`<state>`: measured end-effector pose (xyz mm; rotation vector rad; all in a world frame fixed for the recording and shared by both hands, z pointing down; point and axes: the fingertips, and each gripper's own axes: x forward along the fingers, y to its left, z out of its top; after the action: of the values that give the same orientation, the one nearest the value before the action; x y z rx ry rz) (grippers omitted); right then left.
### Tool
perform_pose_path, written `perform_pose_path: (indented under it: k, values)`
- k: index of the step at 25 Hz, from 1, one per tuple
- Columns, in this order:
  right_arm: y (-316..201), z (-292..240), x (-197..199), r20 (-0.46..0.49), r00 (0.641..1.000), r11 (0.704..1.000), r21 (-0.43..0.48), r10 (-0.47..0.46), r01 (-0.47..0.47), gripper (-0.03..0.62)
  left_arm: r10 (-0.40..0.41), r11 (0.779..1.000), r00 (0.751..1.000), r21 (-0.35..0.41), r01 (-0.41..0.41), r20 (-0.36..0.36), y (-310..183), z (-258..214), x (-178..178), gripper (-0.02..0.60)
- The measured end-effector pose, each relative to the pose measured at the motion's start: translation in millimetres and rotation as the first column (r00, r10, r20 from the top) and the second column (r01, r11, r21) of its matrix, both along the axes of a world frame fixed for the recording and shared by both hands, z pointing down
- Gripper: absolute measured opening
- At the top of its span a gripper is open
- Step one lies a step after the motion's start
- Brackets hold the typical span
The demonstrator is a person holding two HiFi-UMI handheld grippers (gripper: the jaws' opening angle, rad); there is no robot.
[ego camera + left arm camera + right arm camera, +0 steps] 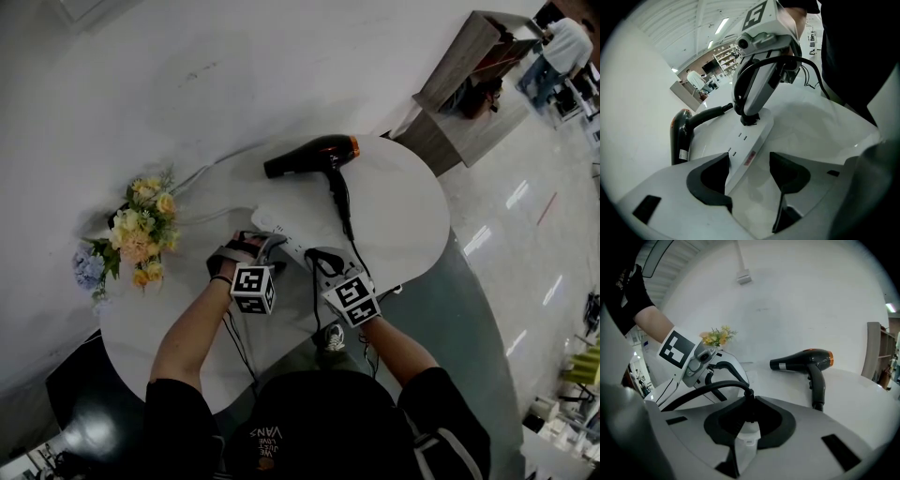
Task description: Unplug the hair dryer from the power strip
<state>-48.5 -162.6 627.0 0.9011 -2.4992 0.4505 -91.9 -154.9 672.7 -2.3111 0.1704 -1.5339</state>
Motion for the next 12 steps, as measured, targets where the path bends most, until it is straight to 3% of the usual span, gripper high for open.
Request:
perform_pose_path:
  k: [8,12]
  values:
    - [4.4,-2.7,-4.3,-0.172,0.983,0.987,0.131,-0.069,0.092,0.069,0.001,1.000,1.000,0.009,-0.001,0.001,-0.5,0.9,0.3,0.282]
    - [2.0,-0.5,-0.9,-0.058,0.998,0.999,0.039,-0.017,0.019,0.069,0.002,1.000,1.000,0.021,-0.002,0.003,-2.5,-0.5,-0.2,0.281]
